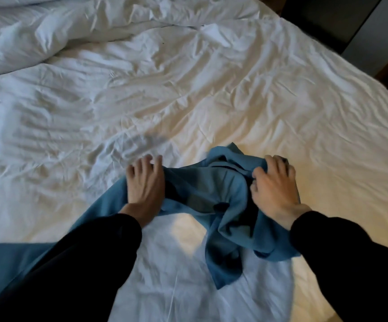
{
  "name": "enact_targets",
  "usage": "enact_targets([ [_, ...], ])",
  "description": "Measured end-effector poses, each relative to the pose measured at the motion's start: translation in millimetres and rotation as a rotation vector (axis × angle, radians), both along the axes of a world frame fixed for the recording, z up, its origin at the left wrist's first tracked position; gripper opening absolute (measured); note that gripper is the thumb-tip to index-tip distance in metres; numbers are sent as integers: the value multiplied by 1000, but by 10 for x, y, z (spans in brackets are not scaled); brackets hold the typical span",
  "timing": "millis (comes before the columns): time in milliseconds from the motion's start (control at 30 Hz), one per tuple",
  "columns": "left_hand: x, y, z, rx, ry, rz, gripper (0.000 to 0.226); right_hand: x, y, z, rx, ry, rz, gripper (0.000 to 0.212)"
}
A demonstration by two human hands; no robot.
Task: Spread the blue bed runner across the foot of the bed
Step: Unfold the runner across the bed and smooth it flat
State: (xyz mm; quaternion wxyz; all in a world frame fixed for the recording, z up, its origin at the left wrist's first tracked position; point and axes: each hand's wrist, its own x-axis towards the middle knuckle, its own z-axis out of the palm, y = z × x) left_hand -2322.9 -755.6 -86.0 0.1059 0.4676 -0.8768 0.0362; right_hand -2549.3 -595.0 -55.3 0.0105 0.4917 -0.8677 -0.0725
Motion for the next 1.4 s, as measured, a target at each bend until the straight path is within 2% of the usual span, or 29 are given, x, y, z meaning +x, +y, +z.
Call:
enact_targets([
  [67,-79,244,-45,-108,168,-205,38,188,0,-56,-108,-28,14,30],
  [133,-108,519,-127,-114,220,-387,41,363,30,-115,-135,-19,114,50],
  [200,-124,729,-237,-23,114,-516,54,496,85,-194,-92,-17,252,73],
  [267,-141,818,-327,79,-84,-527,70,581,144,-256,-25,-38,328,88],
  [333,-178,775,-366,87,-182,-493,68,604,198,-302,54,-47,334,97],
  [400,-207,662,-355,49,-214,-480,47,574,212,-317,138,-36,312,92],
  [467,-226,537,-332,36,-249,-498,27,493,182,-314,201,-8,296,67],
  [567,-256,341,-257,94,-287,-537,19,274,86,-293,198,-5,269,45],
  [667,-306,94,-218,181,-148,-644,3,30,-44,-206,177,-43,240,41],
  [767,-411,-116,-56,383,55,-622,31,-224,-230,-172,118,-58,201,40],
  [867,-564,-346,52,443,233,-451,28,-399,-466,-58,48,-134,130,28],
  [933,-644,-500,44,385,235,-342,17,-427,-637,25,-27,-252,33,23],
  [1000,-669,-611,4,386,175,-203,11,-317,-755,102,-145,-360,-44,31],
  [1067,-682,-658,-18,446,100,-20,13,-66,-764,159,-187,-399,-13,58],
  [1133,-725,-622,-34,485,18,116,17,264,-644,126,-112,-357,126,84],
  [1200,-778,-544,-53,452,-4,146,27,486,-488,2,3,-222,258,99],
  [1300,-839,-427,-57,256,76,-74,51,430,-450,-152,42,-174,226,107],
  [1400,-885,-310,-97,70,59,-421,57,200,-554,-203,10,-183,208,102],
])
